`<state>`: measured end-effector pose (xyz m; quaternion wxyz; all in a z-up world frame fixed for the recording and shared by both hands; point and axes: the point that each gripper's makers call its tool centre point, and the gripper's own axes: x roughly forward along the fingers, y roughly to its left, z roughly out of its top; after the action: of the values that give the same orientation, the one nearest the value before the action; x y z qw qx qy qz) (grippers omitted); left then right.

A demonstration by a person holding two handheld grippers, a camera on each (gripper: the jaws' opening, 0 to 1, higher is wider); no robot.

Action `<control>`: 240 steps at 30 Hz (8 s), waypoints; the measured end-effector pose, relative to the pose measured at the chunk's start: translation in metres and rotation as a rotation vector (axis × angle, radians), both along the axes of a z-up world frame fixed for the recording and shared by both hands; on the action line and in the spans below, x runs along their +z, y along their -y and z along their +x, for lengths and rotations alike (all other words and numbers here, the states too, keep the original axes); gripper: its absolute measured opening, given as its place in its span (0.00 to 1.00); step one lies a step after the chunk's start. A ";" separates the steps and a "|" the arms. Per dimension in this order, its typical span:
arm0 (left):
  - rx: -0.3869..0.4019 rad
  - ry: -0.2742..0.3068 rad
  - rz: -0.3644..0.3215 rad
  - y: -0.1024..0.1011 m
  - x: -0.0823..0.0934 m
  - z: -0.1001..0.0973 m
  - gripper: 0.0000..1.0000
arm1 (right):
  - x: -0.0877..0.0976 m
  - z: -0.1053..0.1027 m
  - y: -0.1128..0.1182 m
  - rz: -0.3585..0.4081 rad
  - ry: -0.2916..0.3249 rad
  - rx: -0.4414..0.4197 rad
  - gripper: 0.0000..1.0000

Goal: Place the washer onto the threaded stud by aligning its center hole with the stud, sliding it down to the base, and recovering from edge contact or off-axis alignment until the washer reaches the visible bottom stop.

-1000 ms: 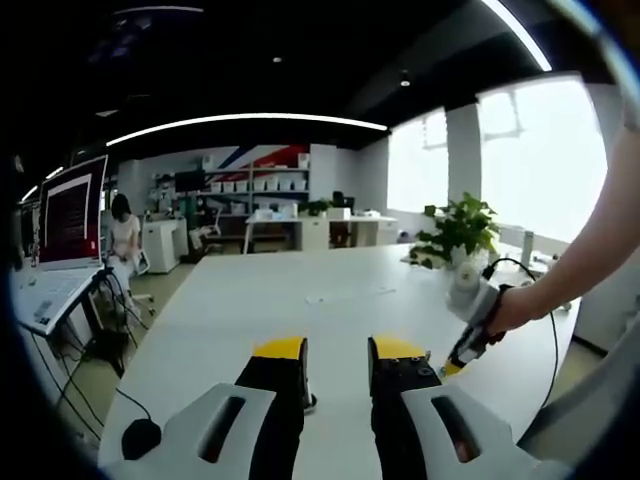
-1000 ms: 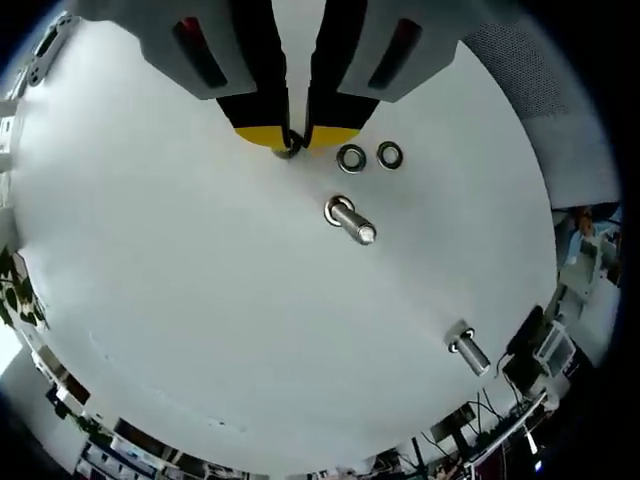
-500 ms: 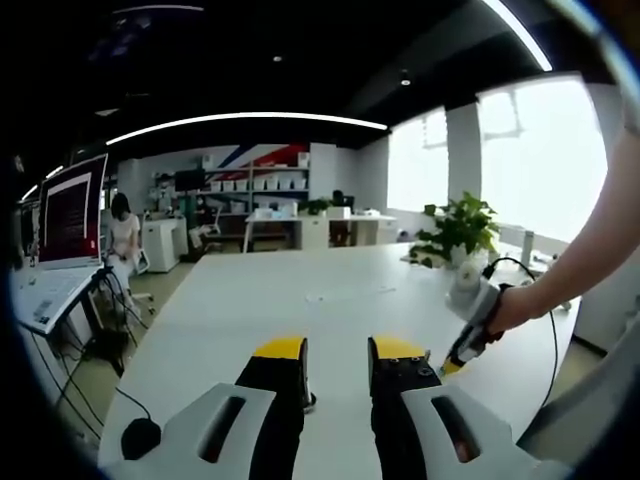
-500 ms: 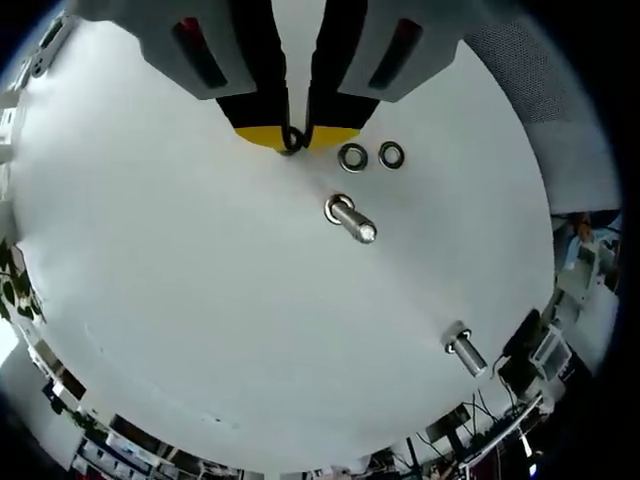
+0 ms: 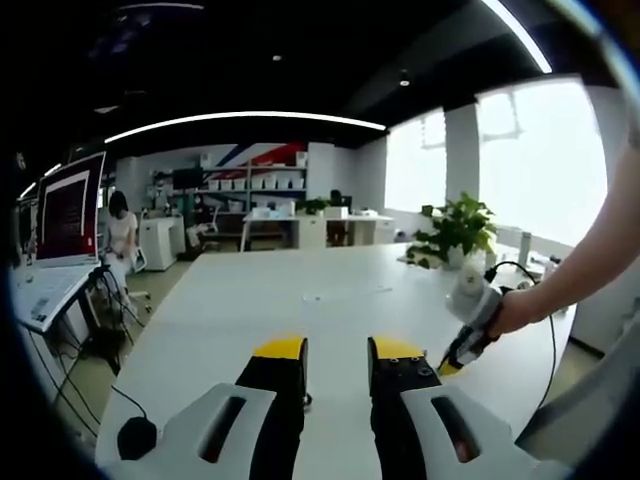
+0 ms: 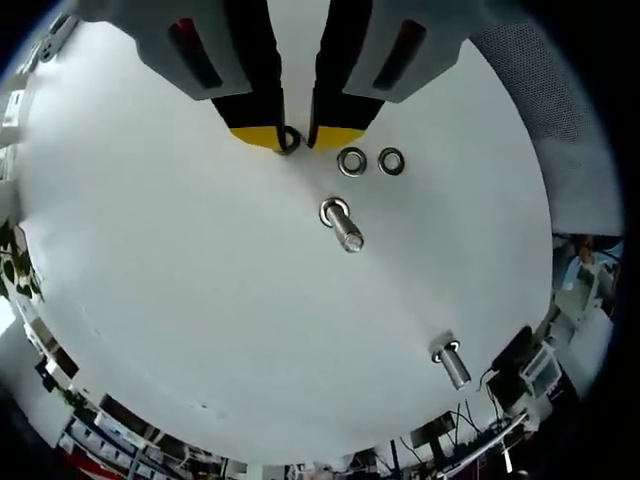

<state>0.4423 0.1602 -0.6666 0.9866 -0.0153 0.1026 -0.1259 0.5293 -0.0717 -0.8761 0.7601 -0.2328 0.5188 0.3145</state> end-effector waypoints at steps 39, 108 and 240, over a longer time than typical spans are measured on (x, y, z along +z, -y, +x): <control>0.005 -0.020 0.001 -0.001 -0.005 0.001 0.21 | 0.009 0.000 -0.005 0.029 0.047 -0.032 0.03; 0.003 -0.028 -0.018 -0.001 -0.006 0.001 0.21 | 0.071 0.003 -0.054 0.048 0.302 0.205 0.04; -0.004 -0.060 -0.012 0.001 -0.014 0.001 0.21 | 0.064 0.017 -0.034 0.768 0.021 -0.454 0.10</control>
<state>0.4432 0.1591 -0.6803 0.9827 -0.0246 0.1314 -0.1280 0.5462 -0.0376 -0.8121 0.8464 0.1832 0.3946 0.3071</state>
